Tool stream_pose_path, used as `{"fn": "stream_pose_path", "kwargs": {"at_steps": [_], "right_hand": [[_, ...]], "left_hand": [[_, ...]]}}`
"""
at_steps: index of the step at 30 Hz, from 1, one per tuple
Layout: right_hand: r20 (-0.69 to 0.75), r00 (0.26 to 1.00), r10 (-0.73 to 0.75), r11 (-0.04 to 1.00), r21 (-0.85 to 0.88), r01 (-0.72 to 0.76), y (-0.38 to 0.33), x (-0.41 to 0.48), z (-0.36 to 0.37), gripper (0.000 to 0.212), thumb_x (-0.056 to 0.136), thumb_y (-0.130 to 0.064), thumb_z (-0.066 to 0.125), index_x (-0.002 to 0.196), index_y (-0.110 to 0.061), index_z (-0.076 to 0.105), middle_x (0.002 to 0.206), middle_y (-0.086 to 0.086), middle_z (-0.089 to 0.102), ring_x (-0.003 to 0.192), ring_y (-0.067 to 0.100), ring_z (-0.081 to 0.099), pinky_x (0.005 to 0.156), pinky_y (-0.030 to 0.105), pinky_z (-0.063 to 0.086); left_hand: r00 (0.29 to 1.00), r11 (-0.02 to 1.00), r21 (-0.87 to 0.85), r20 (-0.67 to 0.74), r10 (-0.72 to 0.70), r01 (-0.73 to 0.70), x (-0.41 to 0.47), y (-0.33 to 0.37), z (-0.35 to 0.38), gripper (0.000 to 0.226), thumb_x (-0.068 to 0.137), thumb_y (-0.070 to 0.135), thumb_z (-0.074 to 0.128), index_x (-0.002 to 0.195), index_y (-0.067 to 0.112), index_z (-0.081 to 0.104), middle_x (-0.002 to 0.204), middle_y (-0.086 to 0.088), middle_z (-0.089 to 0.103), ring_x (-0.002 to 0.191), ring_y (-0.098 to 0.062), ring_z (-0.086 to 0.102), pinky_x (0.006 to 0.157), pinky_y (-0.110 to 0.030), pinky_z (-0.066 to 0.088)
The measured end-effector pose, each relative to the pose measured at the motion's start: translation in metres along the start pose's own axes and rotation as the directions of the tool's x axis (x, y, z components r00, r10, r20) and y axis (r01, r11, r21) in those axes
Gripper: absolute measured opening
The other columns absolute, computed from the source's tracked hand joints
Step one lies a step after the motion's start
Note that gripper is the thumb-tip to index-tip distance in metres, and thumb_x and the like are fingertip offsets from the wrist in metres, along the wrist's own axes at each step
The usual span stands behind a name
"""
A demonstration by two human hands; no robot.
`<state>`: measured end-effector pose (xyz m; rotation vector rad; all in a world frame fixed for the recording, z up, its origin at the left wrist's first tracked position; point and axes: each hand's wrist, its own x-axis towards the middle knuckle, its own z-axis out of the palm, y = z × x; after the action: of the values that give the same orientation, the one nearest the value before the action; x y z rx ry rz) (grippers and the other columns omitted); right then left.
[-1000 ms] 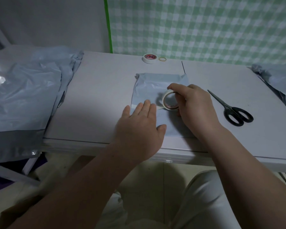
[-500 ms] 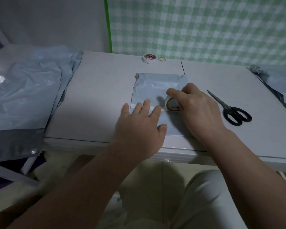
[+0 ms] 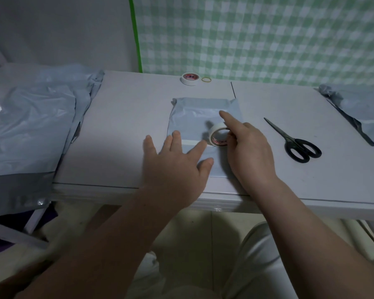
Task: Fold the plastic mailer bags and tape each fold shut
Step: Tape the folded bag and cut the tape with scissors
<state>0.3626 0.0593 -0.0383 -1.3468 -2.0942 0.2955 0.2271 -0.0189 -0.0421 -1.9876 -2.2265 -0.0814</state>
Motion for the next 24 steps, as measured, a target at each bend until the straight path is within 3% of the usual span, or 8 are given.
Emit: {"fn": "stream_pose_path", "kwargs": {"at_steps": [2, 7, 11, 15, 18, 21, 24], "right_hand": [[-0.003, 1.000, 0.008, 1.000, 0.006, -0.008, 0.000, 0.001, 0.000, 0.056, 0.093, -0.005, 0.040, 0.139, -0.038, 0.042, 0.092, 0.002, 0.052, 0.091, 0.026, 0.051, 0.070, 0.033, 0.036], [0.003, 1.000, 0.020, 1.000, -0.005, -0.020, -0.001, 0.000, -0.001, 0.056, 0.094, -0.007, 0.040, 0.139, -0.039, 0.042, 0.095, 0.004, 0.054, 0.091, 0.026, 0.050, 0.068, 0.031, 0.032], [0.010, 0.999, 0.033, 0.999, 0.037, -0.034, 0.000, 0.000, -0.001, 0.055, 0.094, -0.009, 0.041, 0.139, -0.039, 0.042, 0.092, 0.003, 0.054, 0.090, 0.025, 0.050, 0.068, 0.031, 0.033], [0.018, 0.999, 0.031, 0.999, 0.039, -0.032, 0.002, 0.001, -0.001, 0.055, 0.094, -0.009, 0.040, 0.140, -0.039, 0.041, 0.094, 0.004, 0.055, 0.092, 0.024, 0.050, 0.071, 0.031, 0.034], [0.018, 0.999, 0.038, 0.998, 0.045, -0.039, 0.004, 0.001, -0.004, 0.055, 0.094, -0.007, 0.040, 0.140, -0.037, 0.042, 0.096, 0.004, 0.055, 0.094, 0.022, 0.050, 0.073, 0.028, 0.032], [0.012, 0.999, 0.036, 0.999, 0.036, -0.036, 0.008, 0.002, -0.009, 0.056, 0.093, -0.004, 0.040, 0.140, -0.034, 0.043, 0.093, 0.001, 0.050, 0.093, 0.022, 0.050, 0.071, 0.025, 0.029], [0.031, 0.999, 0.021, 1.000, 0.006, -0.022, 0.012, 0.004, -0.015, 0.059, 0.092, -0.001, 0.040, 0.140, -0.035, 0.043, 0.097, 0.004, 0.052, 0.092, 0.024, 0.051, 0.071, 0.027, 0.032]], "left_hand": [[0.998, 0.999, -0.050, -0.061, -0.007, 0.004, -0.001, -0.008, 0.003, 0.059, 0.091, 0.053, 0.020, 0.132, 0.029, 0.054, 0.137, -0.022, 0.050, 0.125, -0.033, 0.052, 0.105, -0.065, 0.021], [0.996, 0.996, -0.084, -0.094, -0.002, -0.006, 0.002, 0.004, -0.005, 0.063, 0.083, 0.046, 0.027, 0.111, 0.005, 0.066, 0.131, -0.018, 0.057, 0.121, -0.028, 0.055, 0.108, -0.058, 0.024], [0.990, 0.961, -0.239, -0.031, 0.137, -0.140, 0.008, 0.022, -0.007, 0.072, 0.086, 0.045, 0.013, 0.133, 0.004, 0.051, 0.141, -0.012, 0.048, 0.130, -0.023, 0.045, 0.113, -0.041, 0.024], [0.991, 0.971, -0.210, -0.089, 0.097, -0.114, 0.007, 0.025, 0.001, 0.061, 0.084, 0.040, 0.030, 0.112, -0.001, 0.065, 0.111, -0.017, 0.068, 0.101, -0.029, 0.066, 0.092, -0.041, 0.049], [0.986, 0.977, -0.181, -0.139, 0.092, -0.117, 0.007, 0.026, 0.001, 0.058, 0.083, 0.039, 0.033, 0.105, -0.002, 0.068, 0.105, -0.019, 0.070, 0.094, -0.031, 0.068, 0.086, -0.042, 0.052], [0.994, 0.980, -0.168, -0.045, 0.096, -0.102, 0.009, 0.029, -0.003, 0.054, 0.083, 0.037, 0.033, 0.100, -0.001, 0.068, 0.103, -0.020, 0.070, 0.090, -0.032, 0.068, 0.081, -0.040, 0.054], [0.995, 0.983, -0.159, -0.048, 0.087, -0.093, 0.009, 0.028, -0.002, 0.048, 0.083, 0.033, 0.036, 0.098, 0.000, 0.068, 0.104, -0.018, 0.070, 0.089, -0.030, 0.068, 0.077, -0.037, 0.055]]}}
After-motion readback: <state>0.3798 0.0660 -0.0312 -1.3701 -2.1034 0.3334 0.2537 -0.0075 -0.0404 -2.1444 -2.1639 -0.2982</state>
